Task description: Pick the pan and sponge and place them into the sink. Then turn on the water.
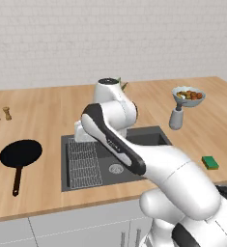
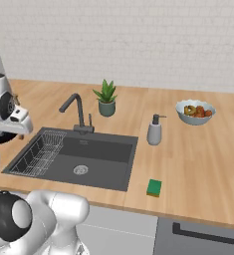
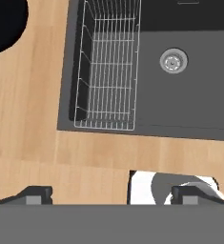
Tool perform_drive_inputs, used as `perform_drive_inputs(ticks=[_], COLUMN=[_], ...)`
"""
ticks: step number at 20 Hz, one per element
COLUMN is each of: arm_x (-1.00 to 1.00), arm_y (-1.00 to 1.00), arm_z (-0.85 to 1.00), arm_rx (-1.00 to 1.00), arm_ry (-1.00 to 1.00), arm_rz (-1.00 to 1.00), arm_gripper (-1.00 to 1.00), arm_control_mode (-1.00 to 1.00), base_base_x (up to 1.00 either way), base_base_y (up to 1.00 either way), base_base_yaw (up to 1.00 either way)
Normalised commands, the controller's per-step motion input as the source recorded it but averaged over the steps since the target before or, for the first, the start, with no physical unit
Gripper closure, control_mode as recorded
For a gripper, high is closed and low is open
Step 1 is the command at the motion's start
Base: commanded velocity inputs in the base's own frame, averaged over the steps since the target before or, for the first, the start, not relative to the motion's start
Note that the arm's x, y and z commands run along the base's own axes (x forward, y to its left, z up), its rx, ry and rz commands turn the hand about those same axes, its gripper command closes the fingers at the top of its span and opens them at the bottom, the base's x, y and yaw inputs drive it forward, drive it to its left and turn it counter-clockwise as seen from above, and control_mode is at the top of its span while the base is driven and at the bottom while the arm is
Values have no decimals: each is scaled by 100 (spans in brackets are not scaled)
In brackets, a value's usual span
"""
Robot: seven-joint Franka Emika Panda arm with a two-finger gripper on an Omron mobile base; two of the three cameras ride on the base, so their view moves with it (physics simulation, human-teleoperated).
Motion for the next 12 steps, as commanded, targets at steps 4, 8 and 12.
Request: perform_drive_inputs(ticks=[4, 8, 12], arm_x=[0, 4, 13], arm_y=[100, 97, 82], arm_z=[-26, -32, -41], arm_rx=[0, -2, -3], arm_ry=[26, 5, 0], arm_rz=[0, -1, -2], arm_gripper=[-100, -100, -100], arm_control_mode=[-100, -100, -100], base_base_x=[0, 0, 0], base_base_y=[0, 0, 0], base_base_yaw=[0, 0, 0])
